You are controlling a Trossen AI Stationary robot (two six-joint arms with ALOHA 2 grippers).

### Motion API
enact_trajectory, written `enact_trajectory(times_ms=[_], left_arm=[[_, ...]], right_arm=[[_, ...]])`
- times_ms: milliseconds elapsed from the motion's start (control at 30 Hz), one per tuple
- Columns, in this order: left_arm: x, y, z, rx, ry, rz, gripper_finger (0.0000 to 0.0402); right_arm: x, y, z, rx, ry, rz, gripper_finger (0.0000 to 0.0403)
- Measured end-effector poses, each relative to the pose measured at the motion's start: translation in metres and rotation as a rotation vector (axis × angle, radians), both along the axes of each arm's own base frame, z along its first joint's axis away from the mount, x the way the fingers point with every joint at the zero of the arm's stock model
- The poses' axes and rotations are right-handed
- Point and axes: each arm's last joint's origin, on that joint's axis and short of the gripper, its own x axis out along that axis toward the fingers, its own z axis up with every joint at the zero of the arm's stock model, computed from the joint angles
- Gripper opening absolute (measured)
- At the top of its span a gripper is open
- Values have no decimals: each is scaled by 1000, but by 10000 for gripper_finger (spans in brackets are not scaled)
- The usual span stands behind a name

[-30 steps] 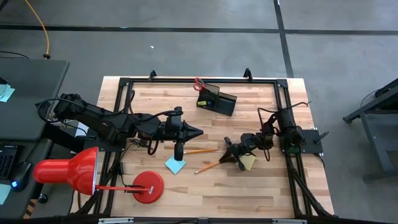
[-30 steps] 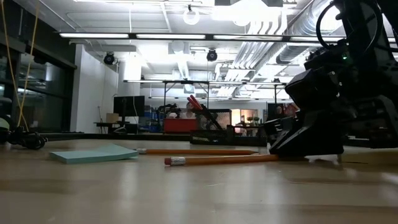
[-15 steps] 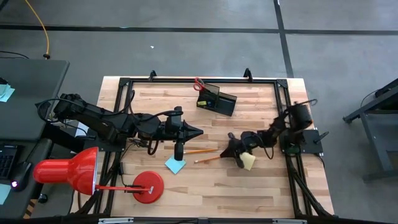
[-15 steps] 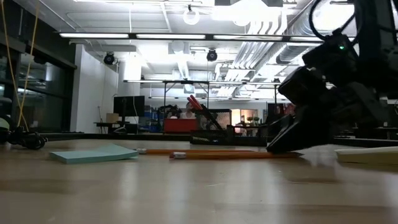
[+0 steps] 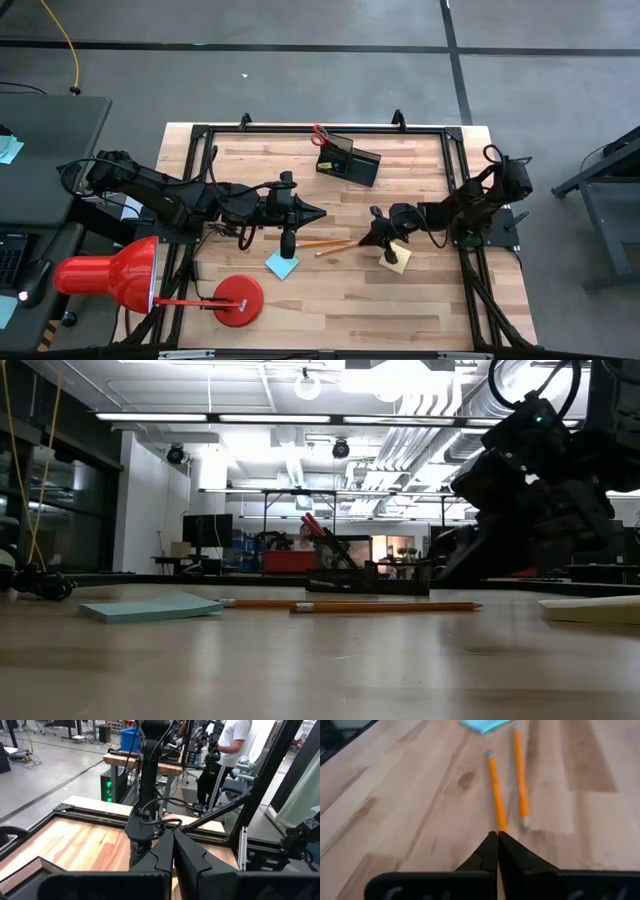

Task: Pick and place office supplies into organizer
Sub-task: Put the bottom yellow pencil in the black desk organizer

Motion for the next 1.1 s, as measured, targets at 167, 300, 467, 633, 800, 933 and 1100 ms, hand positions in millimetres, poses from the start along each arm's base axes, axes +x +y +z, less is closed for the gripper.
enact_trajectory(times_ms=[167, 300, 467, 633, 800, 933, 1100], left_arm=[[0, 0, -2, -4, 20, 1, 3], [0, 0, -2, -4, 20, 1, 3], [0, 1, -2, -1, 19, 16, 3], [0, 1, -2, 0, 20, 21, 3], [0, 1, -2, 1, 22, 28, 3], [0, 1, -2, 1, 23, 28, 3], [0, 1, -3, 2, 26, 28, 3]], right_arm=[[-1, 1, -1, -6, 1, 64, 15], [0, 0, -1, -26, -5, 53, 59], [2, -2, 1, -80, -49, 27, 125], [5, -4, -12, -68, -50, 25, 147], [11, -4, -21, -38, -151, 17, 124], [15, -3, -35, 2, -115, 28, 108], [20, -1, -41, 5, -116, 40, 104]])
